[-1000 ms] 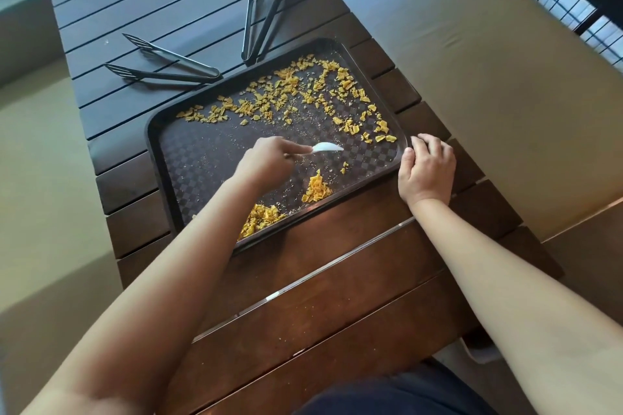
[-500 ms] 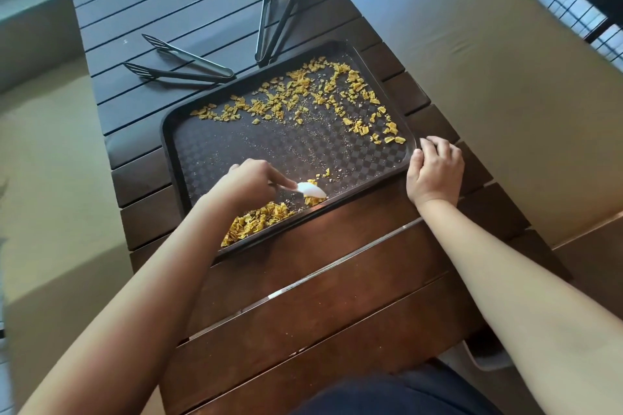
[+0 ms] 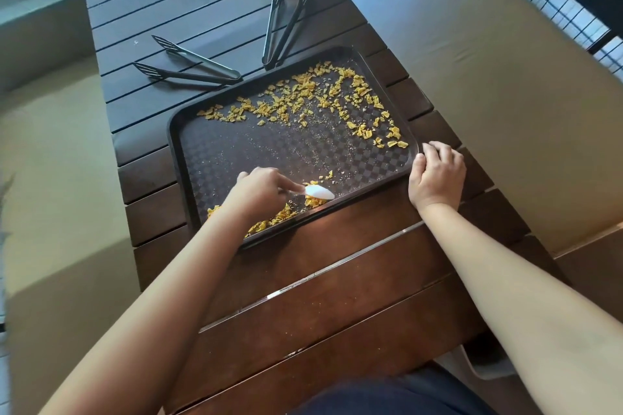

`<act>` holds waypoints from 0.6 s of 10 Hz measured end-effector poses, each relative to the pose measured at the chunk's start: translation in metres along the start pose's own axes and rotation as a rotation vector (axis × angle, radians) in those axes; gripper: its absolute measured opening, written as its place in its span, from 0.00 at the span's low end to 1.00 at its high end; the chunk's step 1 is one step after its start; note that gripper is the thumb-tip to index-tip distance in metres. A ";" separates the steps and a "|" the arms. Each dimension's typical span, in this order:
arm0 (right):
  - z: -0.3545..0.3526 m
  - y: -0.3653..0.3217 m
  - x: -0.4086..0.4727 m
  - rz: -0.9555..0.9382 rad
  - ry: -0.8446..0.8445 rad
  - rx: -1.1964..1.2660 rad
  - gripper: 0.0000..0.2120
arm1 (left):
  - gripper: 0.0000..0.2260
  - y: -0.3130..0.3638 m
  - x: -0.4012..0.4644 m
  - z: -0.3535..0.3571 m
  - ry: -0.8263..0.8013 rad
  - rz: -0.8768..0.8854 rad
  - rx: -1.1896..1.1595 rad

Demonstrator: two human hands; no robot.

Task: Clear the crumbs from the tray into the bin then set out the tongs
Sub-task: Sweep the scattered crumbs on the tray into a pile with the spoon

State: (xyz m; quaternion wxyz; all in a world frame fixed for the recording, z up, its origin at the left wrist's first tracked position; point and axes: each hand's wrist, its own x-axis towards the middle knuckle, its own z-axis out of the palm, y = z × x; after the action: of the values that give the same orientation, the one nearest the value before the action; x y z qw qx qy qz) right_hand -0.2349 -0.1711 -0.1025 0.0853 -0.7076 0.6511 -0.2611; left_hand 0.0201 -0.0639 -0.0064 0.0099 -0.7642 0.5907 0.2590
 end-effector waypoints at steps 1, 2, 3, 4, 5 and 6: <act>0.000 0.000 0.001 -0.003 -0.002 0.001 0.23 | 0.16 -0.014 -0.009 -0.004 -0.016 -0.030 0.011; -0.001 -0.001 0.000 0.003 -0.014 0.001 0.24 | 0.17 -0.032 -0.018 -0.012 -0.034 -0.074 0.055; -0.001 -0.001 0.000 0.003 -0.008 0.001 0.24 | 0.16 -0.037 -0.017 -0.015 -0.032 -0.098 -0.043; -0.001 -0.001 0.001 0.004 -0.007 0.002 0.24 | 0.13 -0.024 -0.002 -0.010 0.083 -0.109 -0.369; -0.001 -0.001 0.001 0.002 -0.008 0.004 0.24 | 0.11 -0.010 0.012 -0.002 0.146 -0.129 -0.401; 0.000 0.000 0.000 0.002 0.000 0.005 0.24 | 0.12 0.001 0.019 0.008 0.090 -0.100 -0.285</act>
State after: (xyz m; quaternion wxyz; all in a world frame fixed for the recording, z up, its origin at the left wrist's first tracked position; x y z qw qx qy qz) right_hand -0.2350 -0.1714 -0.1027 0.0872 -0.7067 0.6511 -0.2628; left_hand 0.0189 -0.0789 -0.0209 -0.1120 -0.7970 0.5092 0.3048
